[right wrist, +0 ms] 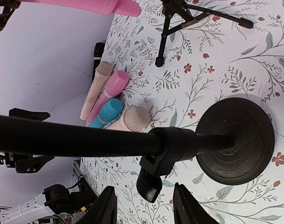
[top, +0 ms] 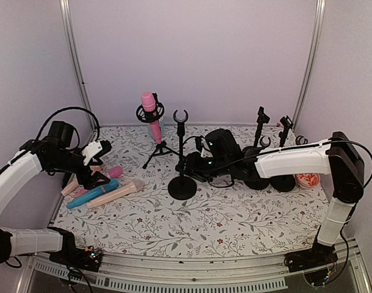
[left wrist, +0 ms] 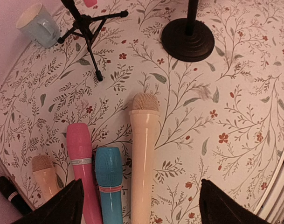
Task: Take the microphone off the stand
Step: Unscrew the knob on the stand of the microphone stand.
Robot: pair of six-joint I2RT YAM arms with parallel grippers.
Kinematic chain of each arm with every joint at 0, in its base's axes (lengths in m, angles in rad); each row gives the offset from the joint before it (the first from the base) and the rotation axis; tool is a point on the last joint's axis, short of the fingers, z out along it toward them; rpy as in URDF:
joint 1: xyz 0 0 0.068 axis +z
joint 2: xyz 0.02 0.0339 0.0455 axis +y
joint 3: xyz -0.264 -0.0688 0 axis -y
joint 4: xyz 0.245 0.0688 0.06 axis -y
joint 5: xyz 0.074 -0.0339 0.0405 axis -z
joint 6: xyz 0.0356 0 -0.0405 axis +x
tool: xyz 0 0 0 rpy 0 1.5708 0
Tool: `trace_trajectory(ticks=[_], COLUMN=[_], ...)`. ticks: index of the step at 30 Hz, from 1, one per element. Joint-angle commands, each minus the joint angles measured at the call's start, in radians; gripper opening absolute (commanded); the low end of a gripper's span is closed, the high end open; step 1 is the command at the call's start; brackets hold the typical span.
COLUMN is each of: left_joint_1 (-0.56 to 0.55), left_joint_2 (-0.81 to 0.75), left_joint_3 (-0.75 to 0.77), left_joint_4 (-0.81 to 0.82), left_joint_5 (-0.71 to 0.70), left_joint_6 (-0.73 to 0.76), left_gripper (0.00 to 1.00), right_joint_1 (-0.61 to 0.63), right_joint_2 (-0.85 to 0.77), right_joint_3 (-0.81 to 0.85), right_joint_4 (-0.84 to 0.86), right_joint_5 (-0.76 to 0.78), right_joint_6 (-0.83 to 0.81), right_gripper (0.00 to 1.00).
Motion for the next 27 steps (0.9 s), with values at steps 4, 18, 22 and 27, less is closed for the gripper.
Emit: trace_trajectory(ticks=[4, 18, 22, 27], left_joint_1=[-0.003, -0.003, -0.003, -0.002], left_joint_2=[-0.004, -0.01, -0.004, 0.0], left_joint_3=[0.009, 0.009, 0.013, 0.015], left_joint_4=[0.003, -0.007, -0.005, -0.006], left_joint_5=[0.022, 0.001, 0.007, 0.009], left_joint_6=[-0.009, 0.001, -0.002, -0.004], left_gripper=[0.86, 0.87, 0.86, 0.87], right_joint_1=[-0.006, 0.001, 0.0, 0.0], right_joint_2=[0.028, 0.084, 0.062, 0.046], right_joint_3=[0.006, 0.039, 0.028, 0.029], right_joint_4=[0.029, 0.073, 0.061, 0.008], right_joint_5=[0.087, 0.086, 0.129, 0.17], right_joint_6=[0.06, 0.082, 0.077, 0.049], right_gripper=[0.42, 0.28, 0.14, 0.0])
